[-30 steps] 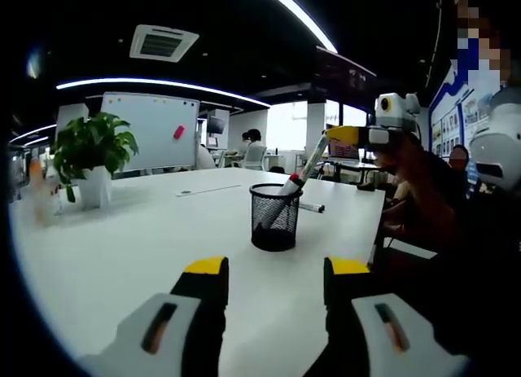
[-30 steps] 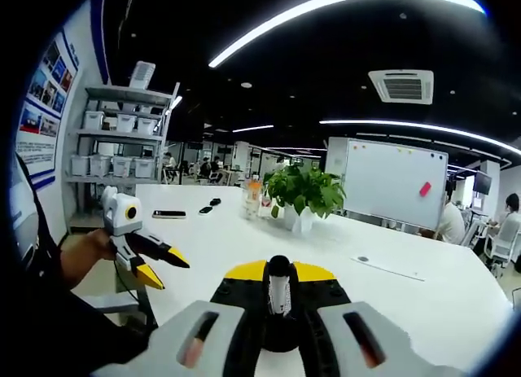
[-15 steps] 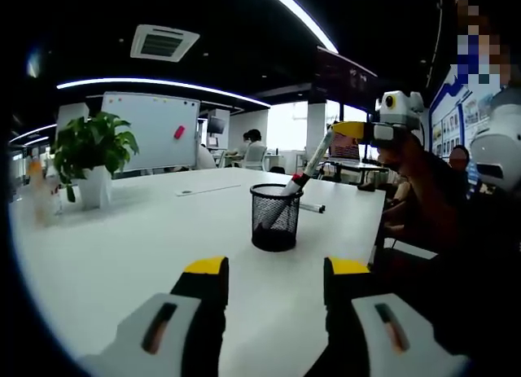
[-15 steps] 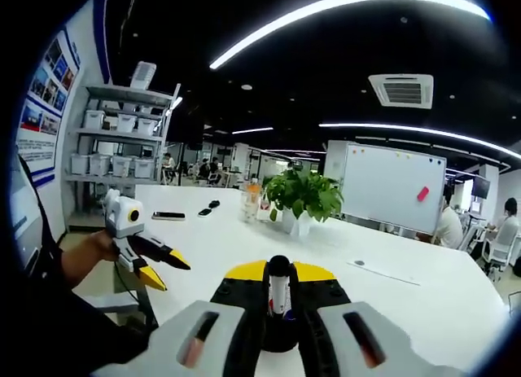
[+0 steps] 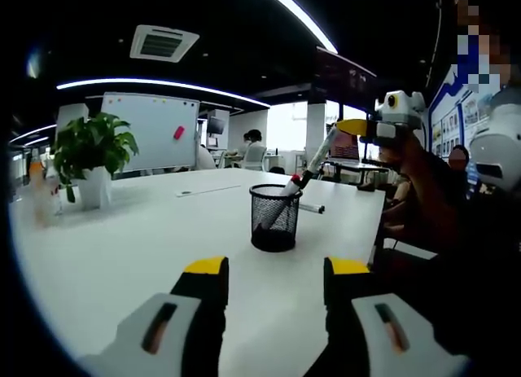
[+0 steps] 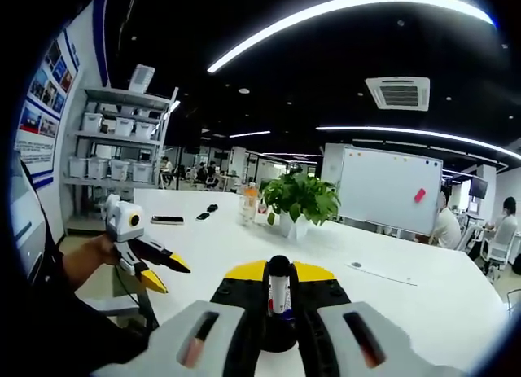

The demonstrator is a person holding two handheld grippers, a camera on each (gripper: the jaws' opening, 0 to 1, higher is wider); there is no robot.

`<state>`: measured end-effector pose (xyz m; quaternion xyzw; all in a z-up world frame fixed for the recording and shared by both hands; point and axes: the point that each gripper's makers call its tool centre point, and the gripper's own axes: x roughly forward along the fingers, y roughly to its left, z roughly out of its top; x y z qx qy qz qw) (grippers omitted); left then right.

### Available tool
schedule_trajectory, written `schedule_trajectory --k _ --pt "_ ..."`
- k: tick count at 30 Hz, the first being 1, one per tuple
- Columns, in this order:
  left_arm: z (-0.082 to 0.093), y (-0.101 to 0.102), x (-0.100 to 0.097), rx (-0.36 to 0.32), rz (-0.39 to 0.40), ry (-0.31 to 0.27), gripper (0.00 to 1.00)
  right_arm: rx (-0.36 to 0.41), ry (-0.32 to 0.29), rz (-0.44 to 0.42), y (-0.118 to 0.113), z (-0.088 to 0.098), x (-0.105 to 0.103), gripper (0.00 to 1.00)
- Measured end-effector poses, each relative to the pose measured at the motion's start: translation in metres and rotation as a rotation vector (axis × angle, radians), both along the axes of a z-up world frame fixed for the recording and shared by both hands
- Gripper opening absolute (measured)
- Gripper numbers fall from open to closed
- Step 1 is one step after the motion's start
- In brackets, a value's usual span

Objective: Pick up the whiteboard markers from the pen holder and place them facing the whiteboard neatly

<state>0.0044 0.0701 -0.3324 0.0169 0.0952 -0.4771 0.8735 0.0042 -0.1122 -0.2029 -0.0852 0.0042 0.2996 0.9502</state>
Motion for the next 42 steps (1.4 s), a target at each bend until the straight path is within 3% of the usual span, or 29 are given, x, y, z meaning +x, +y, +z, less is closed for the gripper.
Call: schedule_trajectory --k 42 --pt "-0.001 0.001 0.0 0.004 0.002 0.001 0.48 0.034 0.015 -0.09 -0.032 -0.005 0.003 0.13"
